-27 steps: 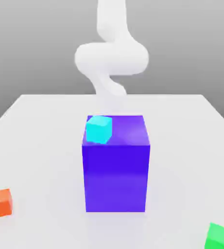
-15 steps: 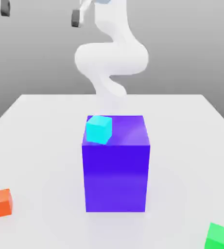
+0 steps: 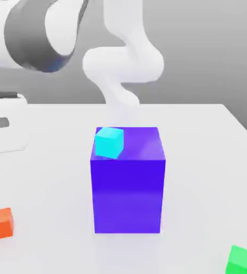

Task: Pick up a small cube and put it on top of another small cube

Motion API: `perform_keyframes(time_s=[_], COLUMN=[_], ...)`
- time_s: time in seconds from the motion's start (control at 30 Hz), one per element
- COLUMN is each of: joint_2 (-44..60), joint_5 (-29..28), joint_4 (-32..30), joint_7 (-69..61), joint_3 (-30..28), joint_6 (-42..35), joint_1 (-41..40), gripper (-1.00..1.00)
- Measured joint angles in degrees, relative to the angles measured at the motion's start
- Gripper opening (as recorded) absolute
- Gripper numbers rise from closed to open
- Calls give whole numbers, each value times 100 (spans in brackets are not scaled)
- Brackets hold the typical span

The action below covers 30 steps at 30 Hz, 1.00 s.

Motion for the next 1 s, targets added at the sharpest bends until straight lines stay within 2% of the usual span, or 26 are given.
perform_keyframes(time_s=[0.27, 0.4, 0.43, 0.63, 0.77, 1.0], joint_2=[1565, 2367, 2530, 2611, 2059, 1483], joint_5=[332, 565, 626, 652, 432, 69], joint_4=[323, 523, 567, 588, 440, 106], joint_7=[-2044, -2487, -2538, -2561, -2416, -943], joint_3=[267, 558, 627, 662, 430, 574], joint_6=[250, 710, 826, 871, 465, 271], joint_1=[-956, -1299, -1356, -1386, -1209, 111], gripper=[0, 0, -100, -100, -100, -100])
